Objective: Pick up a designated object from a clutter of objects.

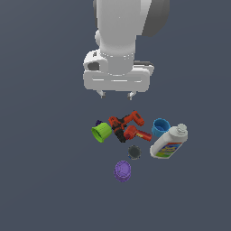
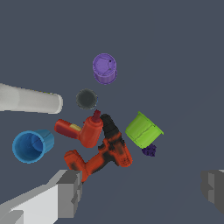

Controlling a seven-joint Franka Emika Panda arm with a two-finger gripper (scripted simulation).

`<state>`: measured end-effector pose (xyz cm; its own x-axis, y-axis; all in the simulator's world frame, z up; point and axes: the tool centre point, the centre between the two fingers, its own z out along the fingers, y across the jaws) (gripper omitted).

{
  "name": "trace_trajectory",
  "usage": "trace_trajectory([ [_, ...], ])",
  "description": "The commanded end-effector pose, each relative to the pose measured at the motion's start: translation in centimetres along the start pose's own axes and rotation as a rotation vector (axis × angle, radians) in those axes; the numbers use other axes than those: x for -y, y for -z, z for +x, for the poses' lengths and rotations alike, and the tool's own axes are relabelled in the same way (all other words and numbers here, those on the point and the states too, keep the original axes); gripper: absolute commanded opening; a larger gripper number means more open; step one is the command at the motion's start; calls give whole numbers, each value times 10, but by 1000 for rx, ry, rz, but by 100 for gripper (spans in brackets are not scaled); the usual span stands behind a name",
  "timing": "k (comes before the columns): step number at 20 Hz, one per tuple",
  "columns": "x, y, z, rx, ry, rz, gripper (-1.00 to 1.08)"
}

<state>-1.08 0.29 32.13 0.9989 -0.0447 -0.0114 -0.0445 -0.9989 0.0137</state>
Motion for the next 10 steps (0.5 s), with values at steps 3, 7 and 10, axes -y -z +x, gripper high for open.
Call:
trace_trajectory([
  [3,-2,1,0,-1,-1,-2,28],
  [7,-12,5,2,-4,-6,-12,28],
  [10,-12,5,2,-4,-6,-12,28],
])
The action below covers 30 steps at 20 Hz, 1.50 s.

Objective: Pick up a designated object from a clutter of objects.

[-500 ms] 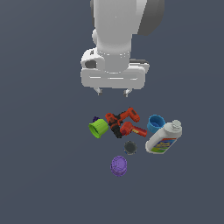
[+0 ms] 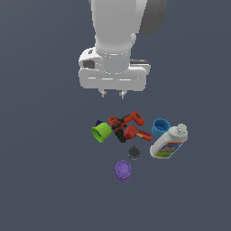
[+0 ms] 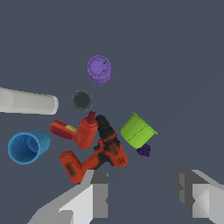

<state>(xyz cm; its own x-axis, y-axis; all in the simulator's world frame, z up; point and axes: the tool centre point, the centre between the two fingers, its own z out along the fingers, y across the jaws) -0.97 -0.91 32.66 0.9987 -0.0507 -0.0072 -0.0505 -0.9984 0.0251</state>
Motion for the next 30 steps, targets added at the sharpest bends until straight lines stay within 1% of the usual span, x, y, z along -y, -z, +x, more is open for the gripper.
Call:
trace_trajectory([
  [1,0,0,0,0,0,-1,28],
  [8,-3,-7,6,30,-29,9,28],
  [14,-8,-23,18,90,-87,28,28],
  [19,-15,-44,31,168,-160,50,28],
  [30,-34,-111,58,383,-349,104,28],
])
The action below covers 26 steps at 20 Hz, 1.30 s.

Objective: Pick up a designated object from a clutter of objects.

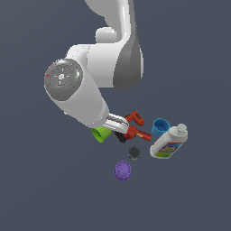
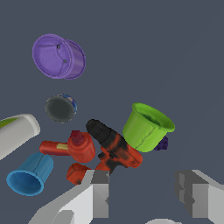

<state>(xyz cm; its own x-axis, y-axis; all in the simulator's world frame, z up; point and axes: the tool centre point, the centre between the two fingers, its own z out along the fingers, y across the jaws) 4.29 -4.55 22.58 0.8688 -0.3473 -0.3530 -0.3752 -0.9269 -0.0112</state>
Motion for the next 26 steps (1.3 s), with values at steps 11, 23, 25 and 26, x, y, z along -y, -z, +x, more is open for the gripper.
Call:
trace_trajectory([
  [11,-16,-73,48,248,-201,44,28],
  [23,-30,-135,69,432,-330,64,28],
  [25,-31,-141,71,449,-341,65,28],
  [26,-32,-144,71,455,-345,66,28],
])
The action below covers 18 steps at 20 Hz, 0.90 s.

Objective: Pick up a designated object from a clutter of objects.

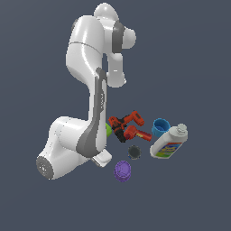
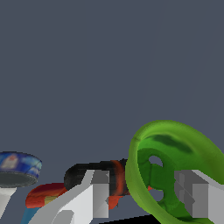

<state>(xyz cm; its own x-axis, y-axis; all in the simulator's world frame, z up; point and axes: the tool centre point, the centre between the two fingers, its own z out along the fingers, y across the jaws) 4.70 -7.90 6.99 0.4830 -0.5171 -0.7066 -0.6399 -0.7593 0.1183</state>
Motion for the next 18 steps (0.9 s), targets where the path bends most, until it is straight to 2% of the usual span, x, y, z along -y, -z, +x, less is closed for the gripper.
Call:
trace_trajectory([
  [1,0,-5,4,17,-12,1,28],
  [18,-2,-26,6,29,-20,1,28],
])
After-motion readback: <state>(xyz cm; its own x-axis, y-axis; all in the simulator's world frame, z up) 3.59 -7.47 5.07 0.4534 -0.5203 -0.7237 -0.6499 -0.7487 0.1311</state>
